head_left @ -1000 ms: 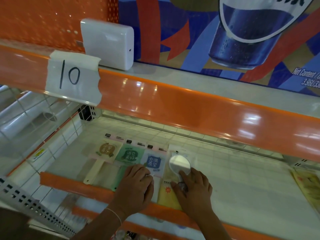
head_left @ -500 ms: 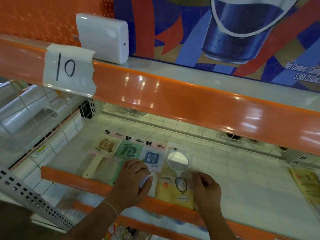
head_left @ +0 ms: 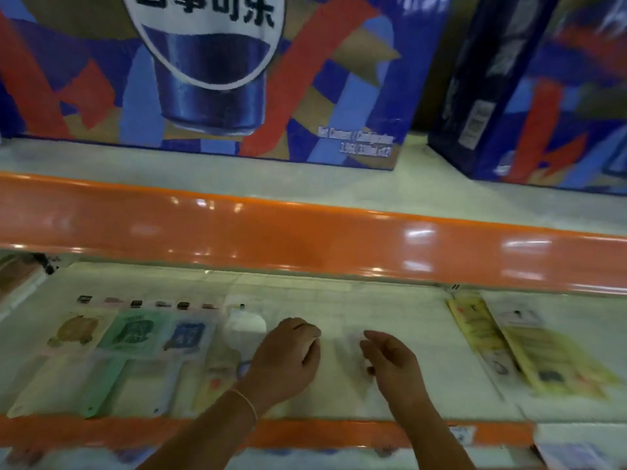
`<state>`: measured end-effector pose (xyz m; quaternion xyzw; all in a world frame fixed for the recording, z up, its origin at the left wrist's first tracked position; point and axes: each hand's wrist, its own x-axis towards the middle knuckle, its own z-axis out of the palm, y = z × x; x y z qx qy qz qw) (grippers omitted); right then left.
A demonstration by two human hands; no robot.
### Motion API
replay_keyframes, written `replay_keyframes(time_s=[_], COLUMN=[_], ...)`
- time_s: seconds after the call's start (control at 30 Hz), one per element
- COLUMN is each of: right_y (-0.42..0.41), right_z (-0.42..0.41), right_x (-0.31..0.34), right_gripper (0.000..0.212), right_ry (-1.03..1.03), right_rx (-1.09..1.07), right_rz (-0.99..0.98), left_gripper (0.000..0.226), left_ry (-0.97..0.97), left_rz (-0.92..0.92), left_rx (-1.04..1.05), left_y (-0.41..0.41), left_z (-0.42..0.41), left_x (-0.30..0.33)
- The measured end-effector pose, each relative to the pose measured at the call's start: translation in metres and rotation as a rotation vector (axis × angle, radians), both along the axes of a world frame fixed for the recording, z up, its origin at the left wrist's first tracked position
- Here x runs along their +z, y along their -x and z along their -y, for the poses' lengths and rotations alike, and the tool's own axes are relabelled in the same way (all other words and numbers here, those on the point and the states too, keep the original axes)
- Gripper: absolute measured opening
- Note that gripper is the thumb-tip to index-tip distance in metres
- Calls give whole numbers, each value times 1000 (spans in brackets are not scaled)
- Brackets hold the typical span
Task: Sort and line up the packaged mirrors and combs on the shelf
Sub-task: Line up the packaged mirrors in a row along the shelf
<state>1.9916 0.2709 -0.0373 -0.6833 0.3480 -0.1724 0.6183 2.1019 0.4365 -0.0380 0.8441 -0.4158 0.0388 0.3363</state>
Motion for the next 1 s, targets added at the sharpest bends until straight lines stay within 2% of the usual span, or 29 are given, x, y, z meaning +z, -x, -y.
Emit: replay_keyframes(time_s=[0.1, 0.23, 0.33, 0.43, 0.53, 0.6, 0.73, 0.9, 1.0], right_y=[28, 62, 83, 98, 108, 109, 109, 102, 96], right_z=[53, 123, 173, 213, 237, 244, 244, 240, 234], right_x=[3, 6, 0, -5, -10, -15, -11, 0, 8], right_gripper=[18, 36, 42, 62, 83, 74, 25, 19, 12], right_ry=[237, 552, 781, 878, 851, 850, 943, 941, 878], right_rx=[-41, -137, -230, -283, -200, -194, -205, -171, -173], right_rz=[-68, -167, -343, -628, -880, -900, -794, -745, -550], left_gripper=[37, 46, 50, 52, 52, 51, 51, 50, 47], left_ry=[-83, -208, -270, -280, -291, -301, -337, -342, -277], left_rz=[-75, -134, -172, -209, -225, -235, -247, -293, -359], left_rx=[-43, -143, -201, -231, -243, -244, -228, -188, -158], left_y=[13, 36, 52, 69, 82, 88, 90, 87, 85], left_z=[59, 127, 166, 196, 216, 223, 227, 227, 227], left_x=[5, 14, 20, 24, 25, 22, 15, 8, 5])
